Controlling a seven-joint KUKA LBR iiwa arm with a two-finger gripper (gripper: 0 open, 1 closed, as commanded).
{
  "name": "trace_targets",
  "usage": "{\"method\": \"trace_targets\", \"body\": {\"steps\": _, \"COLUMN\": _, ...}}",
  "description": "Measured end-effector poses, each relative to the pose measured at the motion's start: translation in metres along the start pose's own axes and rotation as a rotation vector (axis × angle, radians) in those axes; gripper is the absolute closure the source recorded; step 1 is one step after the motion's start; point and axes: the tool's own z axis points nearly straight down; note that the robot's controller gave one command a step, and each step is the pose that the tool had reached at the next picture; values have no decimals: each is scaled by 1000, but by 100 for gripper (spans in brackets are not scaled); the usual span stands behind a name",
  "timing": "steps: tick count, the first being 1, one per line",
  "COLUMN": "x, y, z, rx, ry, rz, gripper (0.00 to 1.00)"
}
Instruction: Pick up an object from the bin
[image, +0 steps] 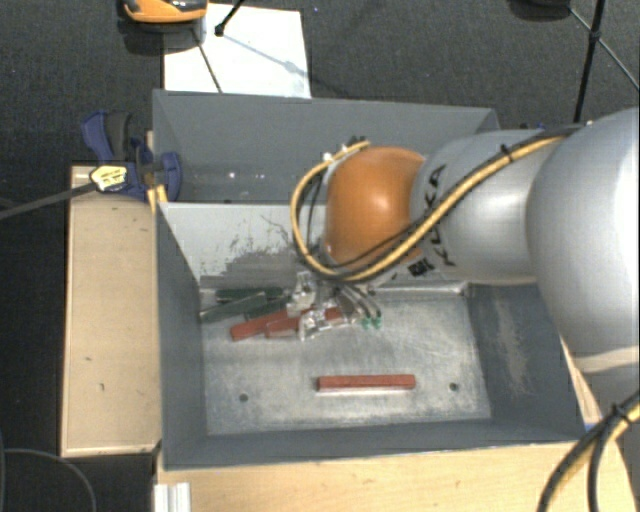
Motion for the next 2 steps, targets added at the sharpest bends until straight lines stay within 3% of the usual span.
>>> {"method": "trace_targets", "body": {"steps": 2, "x": 2, "y": 0, "z": -28, "rx": 1, "ry": 18, "rz": 4, "gripper": 100}}
